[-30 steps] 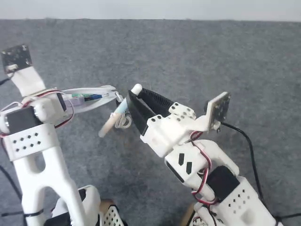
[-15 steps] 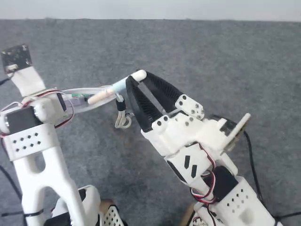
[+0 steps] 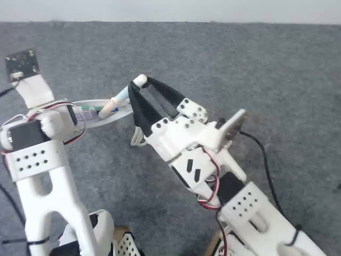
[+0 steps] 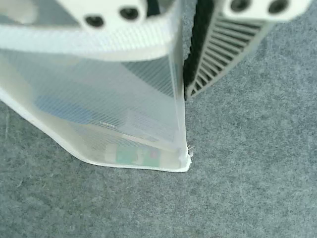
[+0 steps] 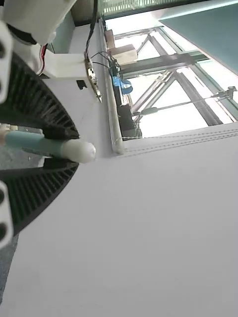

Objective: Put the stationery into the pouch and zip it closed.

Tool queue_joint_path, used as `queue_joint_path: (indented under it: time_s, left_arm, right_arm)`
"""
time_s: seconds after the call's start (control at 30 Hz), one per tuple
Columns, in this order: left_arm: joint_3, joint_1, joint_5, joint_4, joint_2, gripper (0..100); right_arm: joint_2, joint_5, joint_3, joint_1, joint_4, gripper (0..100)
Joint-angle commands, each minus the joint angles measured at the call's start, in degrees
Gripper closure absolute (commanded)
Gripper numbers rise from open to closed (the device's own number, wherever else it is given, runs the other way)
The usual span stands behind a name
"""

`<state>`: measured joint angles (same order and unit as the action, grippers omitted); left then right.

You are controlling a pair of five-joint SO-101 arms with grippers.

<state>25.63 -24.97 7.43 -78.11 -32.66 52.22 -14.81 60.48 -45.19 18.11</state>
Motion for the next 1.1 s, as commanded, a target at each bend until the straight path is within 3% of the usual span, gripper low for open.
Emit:
queue_joint_path:
  time_s: [0.0,0.13,0.33,0.53,0.67,0.87,1.07]
  left_arm:
    - [-0.4,0.5,-0.7,1.4,-0.6,99]
    - [-0.4,0.5,-0.7,1.5,-0.6,99]
    - [-0.4,0.5,-0.7,1.5,-0.6,99]
    - [-0.4,0.5,-0.7,1.5,-0.6,99]
    - [-0.4,0.5,-0.7,1.4,-0.6,99]
    - [-0.3,0.3,-0.7,1.4,-0.6,99]
    - [-0.3,0.3,-0.7,1.4,-0.6,99]
  right_arm:
    - [-2.0,1.3,1.1,-0.2,6.2,99.3]
    - [-4.9,6.8,3.6,-0.4,10.7,99.3]
    - [-10.9,8.5,4.8,-2.2,13.0,99.3]
    - [-16.2,19.3,5.0,-9.4,13.1,99.3]
    - [-18.2,19.6,5.0,-10.2,13.1,98.6]
    - [-18.3,19.5,5.9,-10.2,12.9,77.5]
    - [-18.3,19.6,6.1,-10.1,12.9,82.0]
